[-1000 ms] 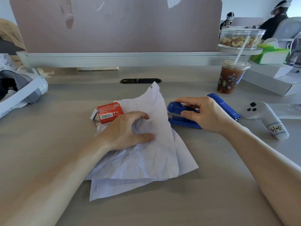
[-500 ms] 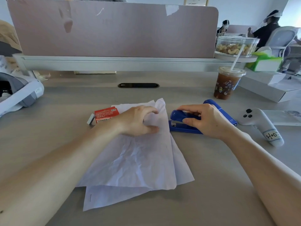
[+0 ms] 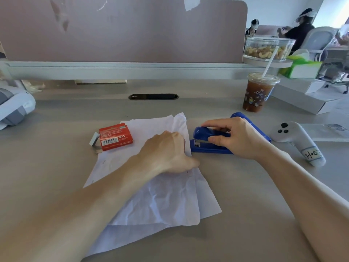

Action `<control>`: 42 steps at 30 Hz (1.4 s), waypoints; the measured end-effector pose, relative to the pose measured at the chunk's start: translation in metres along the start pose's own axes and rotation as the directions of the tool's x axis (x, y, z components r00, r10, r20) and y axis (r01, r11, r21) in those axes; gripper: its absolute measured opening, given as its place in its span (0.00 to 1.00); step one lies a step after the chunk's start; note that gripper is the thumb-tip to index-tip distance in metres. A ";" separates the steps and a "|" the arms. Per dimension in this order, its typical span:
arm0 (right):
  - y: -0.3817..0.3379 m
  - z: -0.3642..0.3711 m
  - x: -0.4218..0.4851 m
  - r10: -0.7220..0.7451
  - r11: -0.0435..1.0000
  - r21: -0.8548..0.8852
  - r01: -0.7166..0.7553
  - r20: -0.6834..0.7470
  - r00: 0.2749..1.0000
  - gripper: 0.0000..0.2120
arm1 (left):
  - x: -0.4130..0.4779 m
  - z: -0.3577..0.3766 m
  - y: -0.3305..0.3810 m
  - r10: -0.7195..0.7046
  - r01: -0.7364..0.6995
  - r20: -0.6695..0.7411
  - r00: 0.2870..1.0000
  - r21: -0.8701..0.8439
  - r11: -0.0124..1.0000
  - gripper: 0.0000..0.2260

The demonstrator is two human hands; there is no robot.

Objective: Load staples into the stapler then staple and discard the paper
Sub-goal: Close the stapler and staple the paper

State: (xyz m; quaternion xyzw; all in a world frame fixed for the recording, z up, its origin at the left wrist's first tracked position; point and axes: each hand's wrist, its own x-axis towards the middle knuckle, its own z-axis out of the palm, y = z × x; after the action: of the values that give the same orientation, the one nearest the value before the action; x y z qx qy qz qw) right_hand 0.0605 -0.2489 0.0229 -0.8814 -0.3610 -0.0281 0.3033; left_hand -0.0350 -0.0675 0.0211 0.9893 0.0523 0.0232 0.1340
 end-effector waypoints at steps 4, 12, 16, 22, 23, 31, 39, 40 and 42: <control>0.001 -0.005 0.000 0.025 0.999 0.041 -0.023 -0.030 0.999 0.18 | 0.000 0.000 0.005 -0.020 0.019 0.026 0.999 0.048 0.999 0.16; 0.003 -0.016 -0.001 0.044 0.993 0.113 -0.038 -0.052 0.998 0.18 | 0.008 -0.013 -0.017 -0.012 0.036 0.099 0.995 -0.242 0.970 0.12; 0.003 -0.022 -0.003 0.053 0.979 0.202 -0.036 -0.080 0.995 0.19 | 0.007 -0.015 -0.026 0.018 0.016 0.090 0.996 -0.358 0.934 0.16; -0.002 -0.012 -0.002 0.032 0.974 0.226 -0.027 -0.018 0.999 0.18 | 0.004 -0.016 -0.028 0.045 -0.042 -0.004 0.999 -0.443 0.895 0.17; -0.003 -0.010 -0.002 0.021 0.977 0.214 -0.020 -0.003 1.000 0.18 | 0.004 -0.016 -0.028 0.055 -0.058 -0.019 0.998 -0.453 0.890 0.17; -0.010 0.000 -0.002 -0.041 0.993 0.116 0.032 0.076 0.996 0.16 | 0.005 -0.008 -0.023 0.121 -0.113 -0.012 0.993 -0.446 0.888 0.15; -0.010 -0.001 -0.003 -0.039 0.994 0.105 0.030 0.079 0.996 0.16 | 0.005 -0.005 -0.037 0.125 -0.107 0.013 0.992 -0.438 0.893 0.16; -0.009 -0.001 -0.003 -0.037 0.994 0.105 0.029 0.077 0.996 0.16 | 0.005 -0.003 -0.036 0.131 -0.113 0.015 0.991 -0.413 0.904 0.18; -0.008 -0.002 -0.003 -0.032 0.995 0.099 0.024 0.077 0.996 0.16 | 0.006 0.001 -0.035 0.142 -0.131 0.014 0.990 -0.309 0.942 0.21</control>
State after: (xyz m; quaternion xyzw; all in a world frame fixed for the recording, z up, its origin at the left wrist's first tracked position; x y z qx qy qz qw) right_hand 0.0536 -0.2470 0.0276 -0.8607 -0.3860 0.0203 0.3314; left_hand -0.0324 -0.0338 0.0114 0.9579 -0.0229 0.0226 0.2852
